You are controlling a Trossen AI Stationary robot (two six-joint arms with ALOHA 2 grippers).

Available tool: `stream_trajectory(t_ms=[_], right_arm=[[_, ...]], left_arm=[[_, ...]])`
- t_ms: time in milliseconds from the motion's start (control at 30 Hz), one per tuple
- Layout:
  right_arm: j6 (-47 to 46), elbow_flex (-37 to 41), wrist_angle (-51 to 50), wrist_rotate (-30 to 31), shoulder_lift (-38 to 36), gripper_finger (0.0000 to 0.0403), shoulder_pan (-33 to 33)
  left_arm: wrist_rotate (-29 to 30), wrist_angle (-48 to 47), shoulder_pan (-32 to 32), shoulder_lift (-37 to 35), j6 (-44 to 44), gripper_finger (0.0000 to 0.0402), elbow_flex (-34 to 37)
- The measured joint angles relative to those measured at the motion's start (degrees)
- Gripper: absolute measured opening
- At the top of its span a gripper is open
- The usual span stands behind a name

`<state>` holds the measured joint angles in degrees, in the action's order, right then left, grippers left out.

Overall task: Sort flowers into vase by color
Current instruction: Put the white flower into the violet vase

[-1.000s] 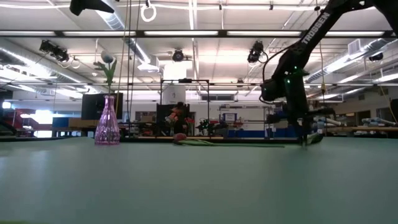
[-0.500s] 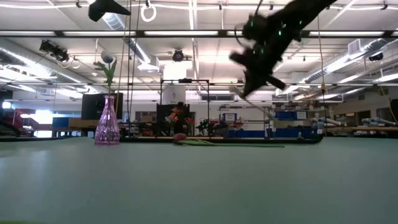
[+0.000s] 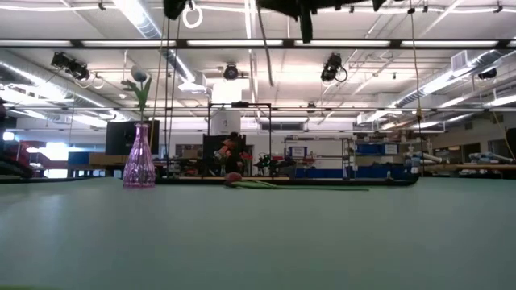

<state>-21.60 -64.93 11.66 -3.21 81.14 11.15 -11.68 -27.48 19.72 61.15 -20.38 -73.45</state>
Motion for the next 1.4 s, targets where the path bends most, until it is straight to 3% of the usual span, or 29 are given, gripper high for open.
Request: stream_trajectory(t_ms=[633, 767, 1000, 1200, 1400], right_arm=[[6.4, 0.0, 3.7, 0.7, 0.3, 0.0005, -5.7], [7.0, 0.0, 3.7, 1.3, 0.3, 0.0005, -6.3], [7.0, 0.0, 3.0, 2.4, 0.3, 0.0019, -6.3], [4.0, -0.1, -0.3, 7.8, 0.3, 0.0090, -6.2], [-4.3, -0.1, -10.7, 19.1, 0.3, 0.0145, -6.0]], left_arm=[[0.3, 18.2, -7.2, 12.4, 1.7, 0.0227, 0.0], [2.9, 17.9, -7.4, 12.4, 1.7, 0.0185, 0.0], [0.6, 17.9, -7.4, 12.4, 3.7, 0.0022, 0.0], [1.4, 15.6, -7.1, 11.8, 5.9, 0.0010, 0.0], [14.3, 1.8, -4.0, 6.1, 9.6, 0.0006, 0.0]])
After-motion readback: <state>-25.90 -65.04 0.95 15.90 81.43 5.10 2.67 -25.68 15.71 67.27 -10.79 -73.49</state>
